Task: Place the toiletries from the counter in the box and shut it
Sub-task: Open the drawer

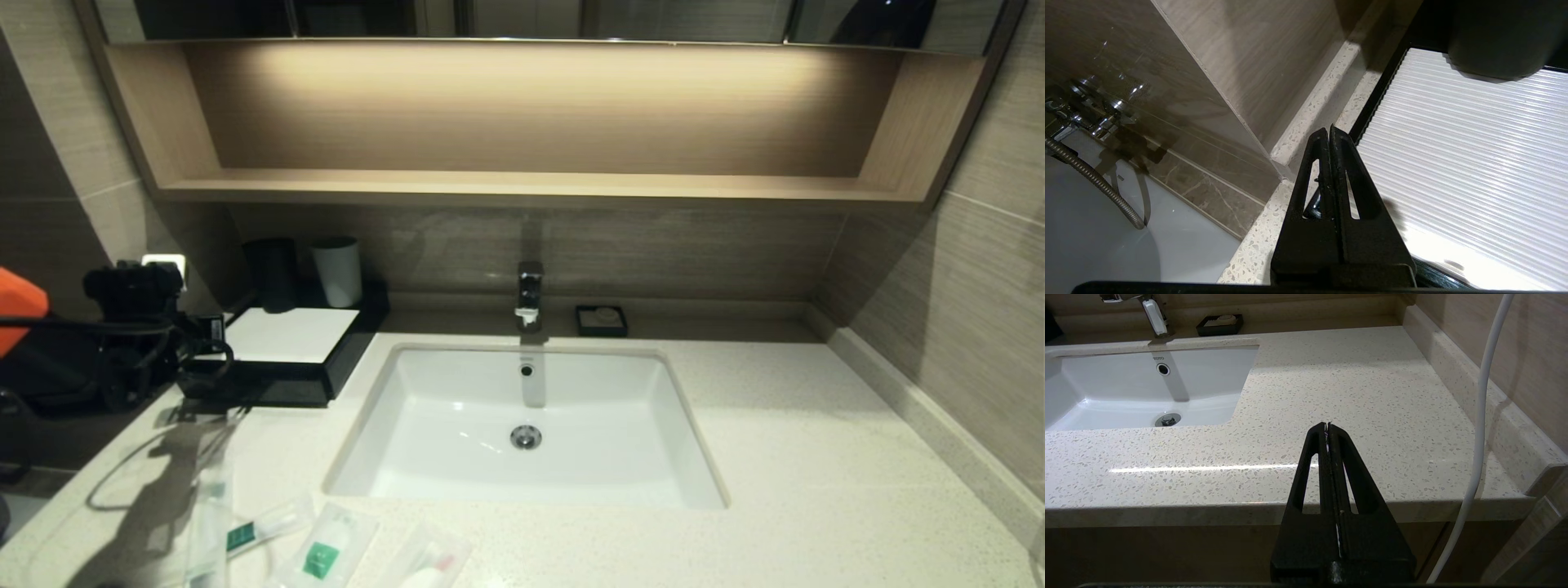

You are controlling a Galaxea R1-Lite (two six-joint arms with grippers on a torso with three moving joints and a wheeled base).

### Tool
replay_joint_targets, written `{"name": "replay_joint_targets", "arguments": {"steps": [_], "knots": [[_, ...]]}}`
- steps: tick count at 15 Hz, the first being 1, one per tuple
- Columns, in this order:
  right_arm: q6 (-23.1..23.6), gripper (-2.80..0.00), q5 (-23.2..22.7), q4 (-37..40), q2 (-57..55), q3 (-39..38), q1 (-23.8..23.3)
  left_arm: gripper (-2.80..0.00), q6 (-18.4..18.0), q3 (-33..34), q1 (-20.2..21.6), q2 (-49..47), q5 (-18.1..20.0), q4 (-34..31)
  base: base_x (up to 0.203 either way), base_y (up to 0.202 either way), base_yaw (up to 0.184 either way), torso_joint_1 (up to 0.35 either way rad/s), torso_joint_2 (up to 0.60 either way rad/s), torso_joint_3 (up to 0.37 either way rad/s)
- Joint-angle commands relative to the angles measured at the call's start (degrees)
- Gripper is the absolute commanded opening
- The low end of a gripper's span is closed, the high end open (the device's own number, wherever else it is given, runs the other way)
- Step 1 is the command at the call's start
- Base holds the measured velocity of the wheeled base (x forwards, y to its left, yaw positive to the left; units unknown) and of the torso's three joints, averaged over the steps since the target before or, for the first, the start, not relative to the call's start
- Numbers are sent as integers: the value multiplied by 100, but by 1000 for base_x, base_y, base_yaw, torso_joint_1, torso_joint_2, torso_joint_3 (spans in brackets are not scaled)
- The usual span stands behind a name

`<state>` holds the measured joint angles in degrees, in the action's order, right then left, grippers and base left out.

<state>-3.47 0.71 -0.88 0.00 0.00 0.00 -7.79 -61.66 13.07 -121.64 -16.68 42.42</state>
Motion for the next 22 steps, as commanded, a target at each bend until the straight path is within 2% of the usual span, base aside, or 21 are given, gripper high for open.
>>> {"name": "replay_joint_targets", "arguments": {"steps": [1,7,9,11,20,22], "knots": [[-4,-280,0,0,-3,0,5,-280,24,-21,-120,-70,-2,29,0,0,0,0,0,0],[-4,-280,0,0,0,0,0,-280,75,-94,-198,-145,76,76,0,0,0,0,0,0],[-4,-280,0,0,-1,0,1,-280,294,-259,-201,-189,348,103,0,0,0,0,0,0],[-4,-280,0,0,-9,0,0,-280,332,-464,-200,-280,577,102,0,0,0,0,0,0],[-4,-280,0,0,0,0,9,-280,306,-1259,-200,-897,653,69,0,0,0,0,0,0],[-4,-280,0,0,0,0,9,-280,331,-1278,-209,-958,815,56,0,0,0,0,0,0]]}}
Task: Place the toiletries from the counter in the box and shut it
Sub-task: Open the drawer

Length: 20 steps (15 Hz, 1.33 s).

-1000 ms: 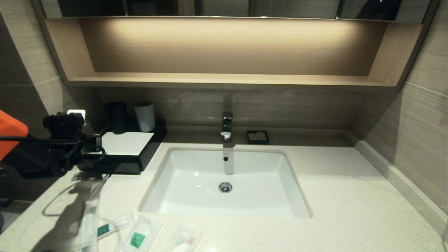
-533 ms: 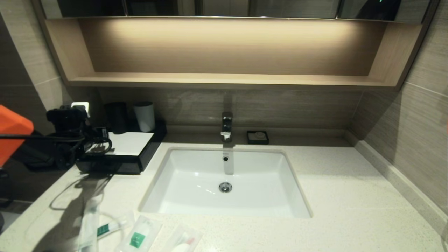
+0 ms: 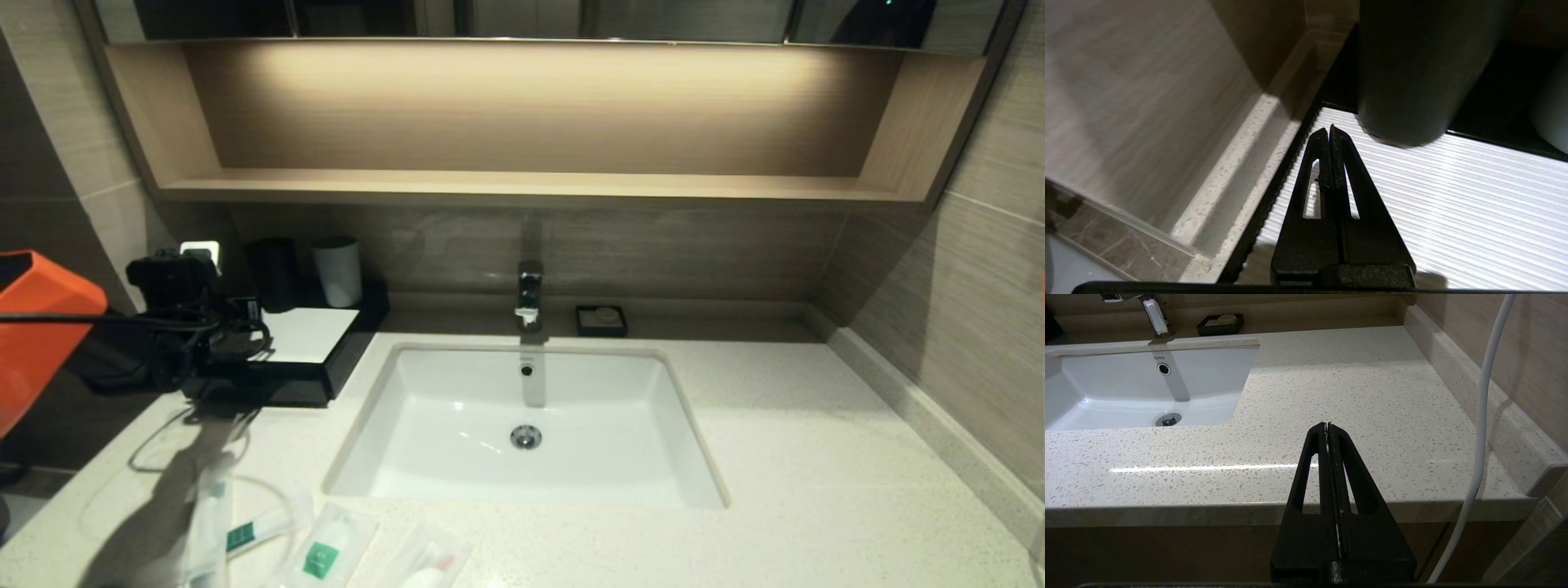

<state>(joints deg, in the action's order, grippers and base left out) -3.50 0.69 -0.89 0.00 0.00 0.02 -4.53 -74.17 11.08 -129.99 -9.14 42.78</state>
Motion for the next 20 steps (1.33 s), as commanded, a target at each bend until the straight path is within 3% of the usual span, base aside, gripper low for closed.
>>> {"name": "replay_joint_targets", "arguments": {"steps": [1,12,14,20], "knots": [[-2,-280,1,-7,0,0,6,-280,4,-35,-6,-141,78,20,0,0,0,0,0,0],[-2,-280,1,-8,-9,0,-2,-280,5,-36,-97,-120,179,38,0,0,0,0,0,0],[-2,-280,1,-4,-3,0,6,-280,5,-45,-97,-139,364,56,0,0,0,0,0,0],[-2,-280,1,1,0,0,-2,-280,23,-478,-97,-330,404,39,0,0,0,0,0,0]]}}
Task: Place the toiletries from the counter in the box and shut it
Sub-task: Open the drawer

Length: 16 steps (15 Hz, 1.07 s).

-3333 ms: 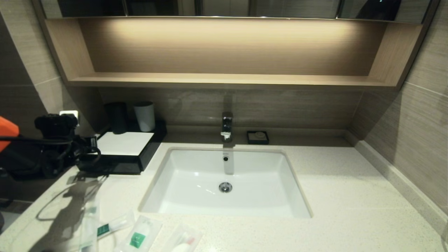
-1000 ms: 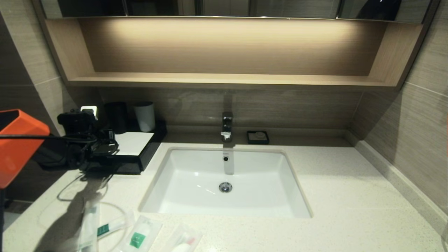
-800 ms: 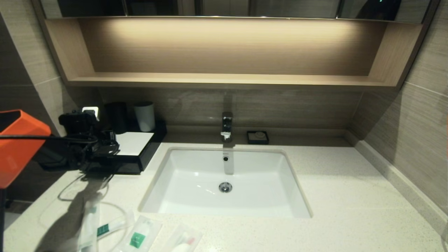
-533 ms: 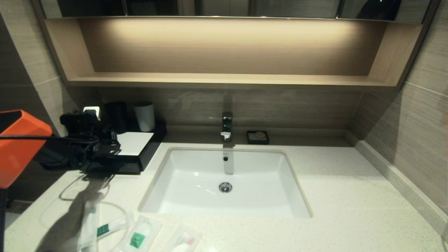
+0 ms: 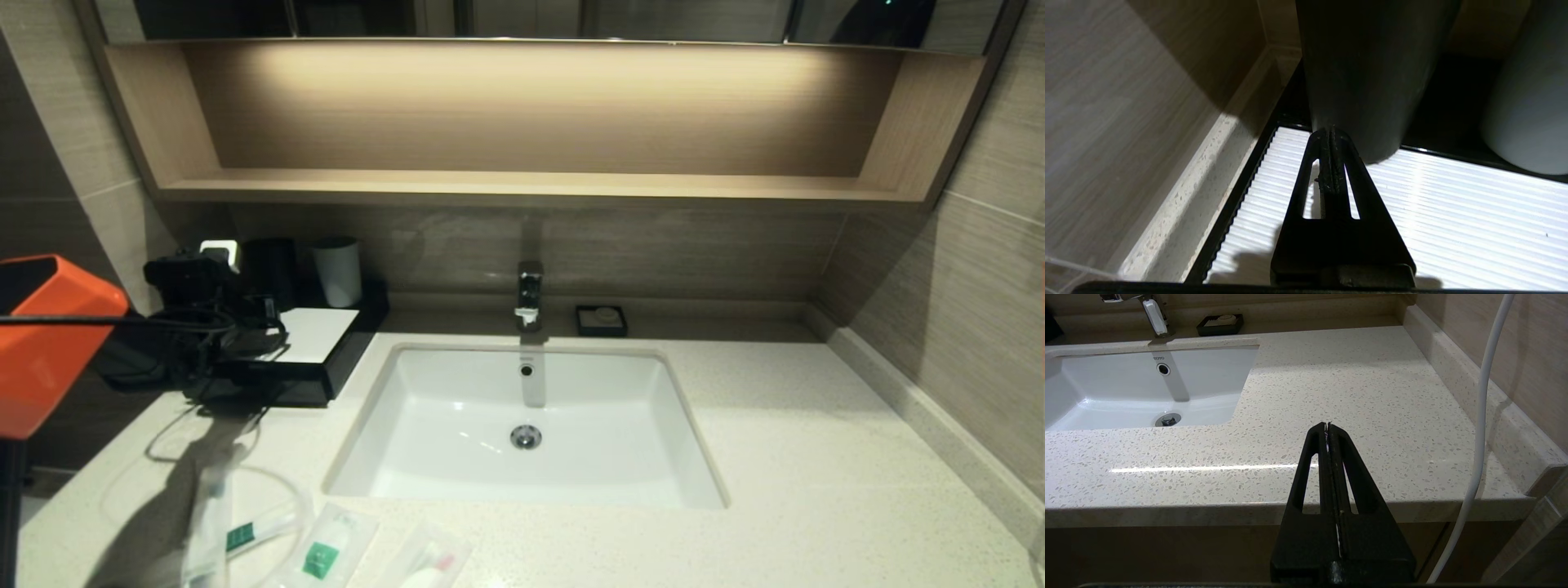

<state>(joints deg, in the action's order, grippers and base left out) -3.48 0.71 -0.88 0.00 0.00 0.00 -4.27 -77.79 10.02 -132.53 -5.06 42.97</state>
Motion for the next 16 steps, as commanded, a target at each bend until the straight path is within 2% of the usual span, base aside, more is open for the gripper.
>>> {"name": "replay_joint_targets", "arguments": {"steps": [1,5,8,16], "knots": [[-3,-280,0,-1,0,0,8,-280,-9,-173,7,-139,-4,19,0,0,0,0,0,0],[-3,-280,0,-7,0,0,0,-280,1,-474,23,-328,4,-14,0,0,0,0,0,0],[-3,-280,0,-1,0,0,4,-280,25,-551,51,-395,247,-78,0,0,0,0,0,0],[-3,-280,0,0,0,0,6,-280,0,-967,77,-680,260,-52,0,0,0,0,0,0]]}}
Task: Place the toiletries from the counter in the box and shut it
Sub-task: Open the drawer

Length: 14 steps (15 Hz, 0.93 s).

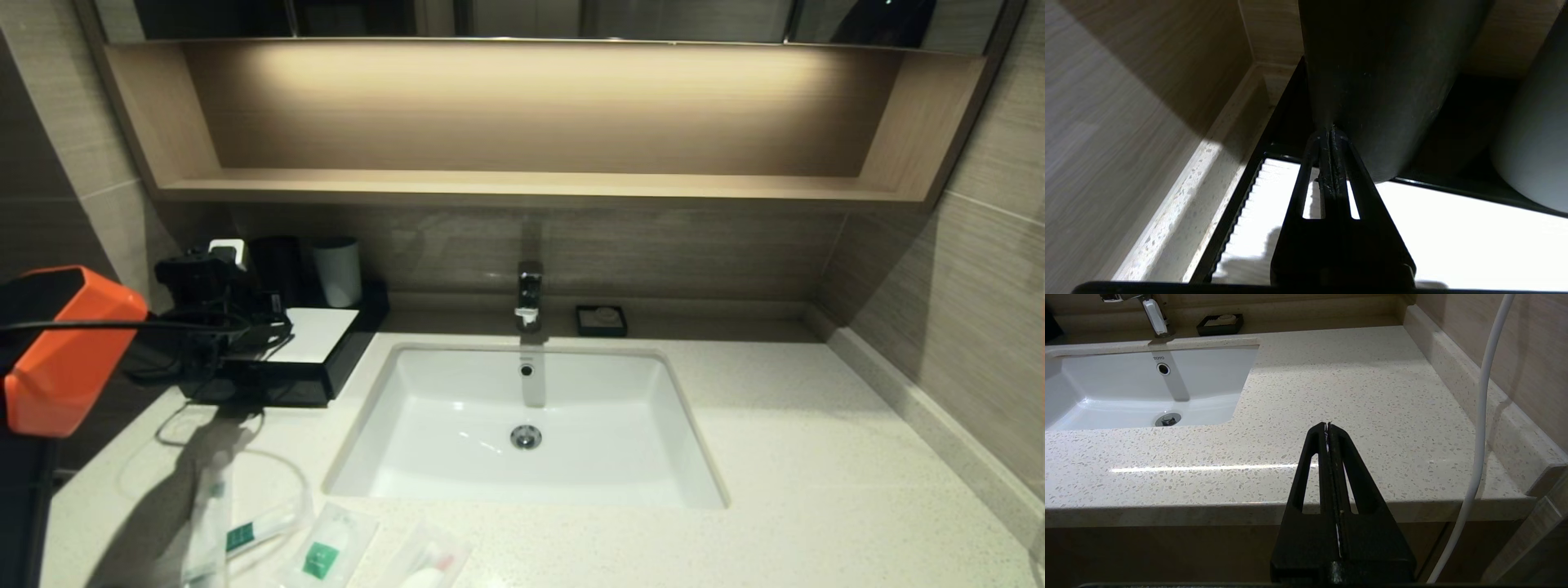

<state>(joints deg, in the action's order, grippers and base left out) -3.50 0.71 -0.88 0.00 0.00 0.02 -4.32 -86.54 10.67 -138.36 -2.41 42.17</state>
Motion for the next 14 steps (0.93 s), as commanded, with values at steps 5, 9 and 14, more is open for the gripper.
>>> {"name": "replay_joint_targets", "arguments": {"steps": [5,9,14], "knots": [[-2,-280,0,0,0,0,6,-280,175,-388,32,-233,-5,28,0,0,0,0,0,0],[-2,-280,0,0,0,0,-1,-280,177,-513,32,-331,-5,20,0,0,0,0,0,0],[-2,-280,0,0,-9,0,-2,-280,159,-180,48,-65,-16,34,0,0,0,0,0,0]]}}
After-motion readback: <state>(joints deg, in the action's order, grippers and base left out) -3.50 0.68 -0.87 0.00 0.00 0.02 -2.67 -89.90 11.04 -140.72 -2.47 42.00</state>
